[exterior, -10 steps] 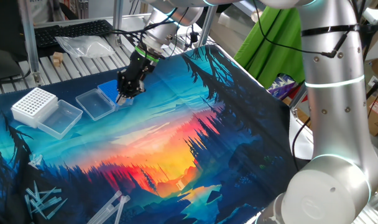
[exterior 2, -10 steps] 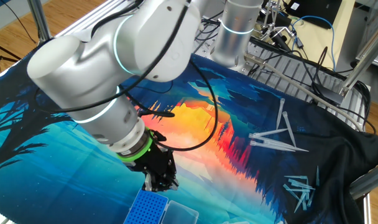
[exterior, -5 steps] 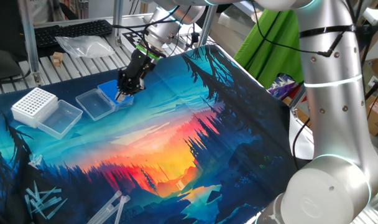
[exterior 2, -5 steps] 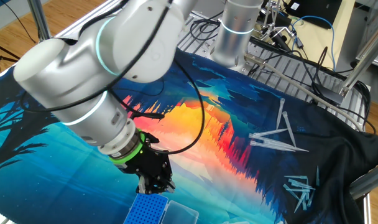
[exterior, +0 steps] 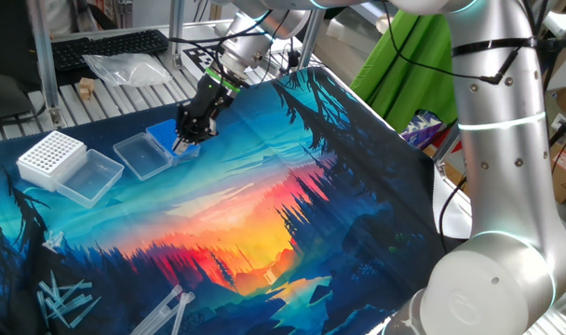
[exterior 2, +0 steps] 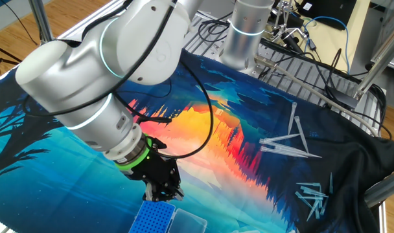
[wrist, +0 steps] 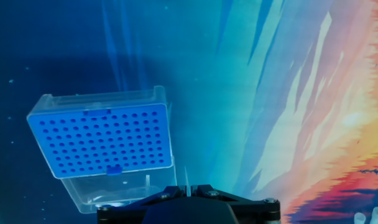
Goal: Insert a small pipette tip into the holder for small pipette tips
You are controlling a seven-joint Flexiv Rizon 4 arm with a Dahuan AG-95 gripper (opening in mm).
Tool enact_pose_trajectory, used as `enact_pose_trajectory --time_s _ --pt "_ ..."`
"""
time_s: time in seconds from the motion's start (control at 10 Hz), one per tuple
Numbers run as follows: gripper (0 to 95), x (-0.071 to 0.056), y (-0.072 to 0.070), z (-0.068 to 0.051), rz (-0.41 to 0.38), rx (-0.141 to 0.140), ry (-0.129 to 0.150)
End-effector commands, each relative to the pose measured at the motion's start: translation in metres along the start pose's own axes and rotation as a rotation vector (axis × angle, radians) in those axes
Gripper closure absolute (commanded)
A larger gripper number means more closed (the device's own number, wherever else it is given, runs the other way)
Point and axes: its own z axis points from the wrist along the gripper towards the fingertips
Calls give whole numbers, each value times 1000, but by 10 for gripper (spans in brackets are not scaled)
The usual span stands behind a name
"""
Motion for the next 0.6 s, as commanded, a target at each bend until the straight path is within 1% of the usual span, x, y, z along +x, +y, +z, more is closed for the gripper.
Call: enact_pose_trajectory --time_s 0.1,0.3,0.5,0.6 --pt "950 1 3 2 -15 3 8" --pt "950 2 8 4 -10 3 13" --pt "950 2 10 3 -6 7 15" --pt "950 1 13 3 12 6 28"
